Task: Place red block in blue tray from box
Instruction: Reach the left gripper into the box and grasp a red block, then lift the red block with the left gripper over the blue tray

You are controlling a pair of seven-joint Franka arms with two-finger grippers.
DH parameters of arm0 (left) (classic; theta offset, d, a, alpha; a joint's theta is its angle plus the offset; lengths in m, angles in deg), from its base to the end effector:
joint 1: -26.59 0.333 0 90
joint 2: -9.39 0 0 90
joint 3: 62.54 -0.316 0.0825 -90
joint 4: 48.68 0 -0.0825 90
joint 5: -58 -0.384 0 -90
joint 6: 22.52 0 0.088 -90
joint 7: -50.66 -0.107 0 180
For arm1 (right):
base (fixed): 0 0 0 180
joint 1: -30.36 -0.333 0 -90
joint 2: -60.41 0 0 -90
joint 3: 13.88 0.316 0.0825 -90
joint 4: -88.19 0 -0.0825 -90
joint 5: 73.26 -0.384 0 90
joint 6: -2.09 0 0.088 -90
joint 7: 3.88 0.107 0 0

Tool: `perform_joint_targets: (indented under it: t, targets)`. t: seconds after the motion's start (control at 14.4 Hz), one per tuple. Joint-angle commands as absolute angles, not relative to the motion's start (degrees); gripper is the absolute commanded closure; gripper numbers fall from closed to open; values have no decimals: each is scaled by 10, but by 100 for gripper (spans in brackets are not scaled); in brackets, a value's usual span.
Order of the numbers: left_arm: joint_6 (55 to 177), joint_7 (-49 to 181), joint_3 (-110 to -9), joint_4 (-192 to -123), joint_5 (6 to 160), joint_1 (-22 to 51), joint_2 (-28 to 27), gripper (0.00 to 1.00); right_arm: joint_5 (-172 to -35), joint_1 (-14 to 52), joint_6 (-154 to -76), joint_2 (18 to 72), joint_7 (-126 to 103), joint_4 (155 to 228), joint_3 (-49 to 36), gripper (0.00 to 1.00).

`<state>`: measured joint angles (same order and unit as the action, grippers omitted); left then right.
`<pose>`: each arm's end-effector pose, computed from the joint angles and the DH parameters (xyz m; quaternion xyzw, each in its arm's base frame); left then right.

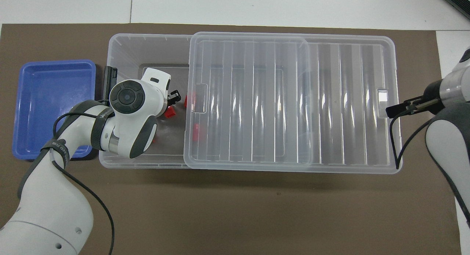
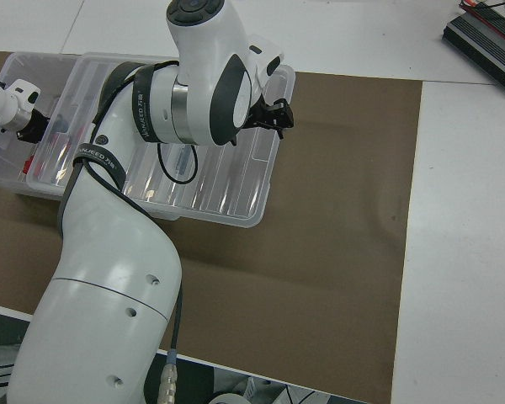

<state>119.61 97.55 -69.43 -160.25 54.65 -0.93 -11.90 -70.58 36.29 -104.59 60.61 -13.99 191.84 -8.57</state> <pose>0.5912 -0.2271 0.3069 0.9756 0.1995 0.0908 0.0112 0.5679 -0.0097 0.5384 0.9954 0.0887 0.0259 0.0253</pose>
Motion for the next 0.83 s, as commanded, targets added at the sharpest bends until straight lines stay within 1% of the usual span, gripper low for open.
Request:
perform_joint_targets:
  t: [0.0,0.07,0.21,0.28,0.42,0.56,0.76]
  targets:
    - [1207,975,-697,-1611,535,-8,-119,85,-707,356,-1020,605,-72,1893,-83,0]
    - [1205,973,-697,-1611,534,-8,-119,94,-707,353,-1007,603,-47,1880,-82,0]
    - [1193,973,-697,-1606,534,-8,-119,98,-707,352,-990,603,-7,1865,-75,0]
    - [1161,974,-697,-1590,535,-10,-119,98,-707,353,-984,604,0,1859,-70,0]
    - [1043,977,-697,-1523,535,-12,-113,98,-707,353,-970,605,2,1847,-69,0]
    - [937,974,-699,-1460,543,-9,-86,98,-707,353,-962,610,12,1845,-69,0]
    - [803,970,-702,-1397,546,0,-49,98,-707,354,-941,625,30,1847,-69,0]
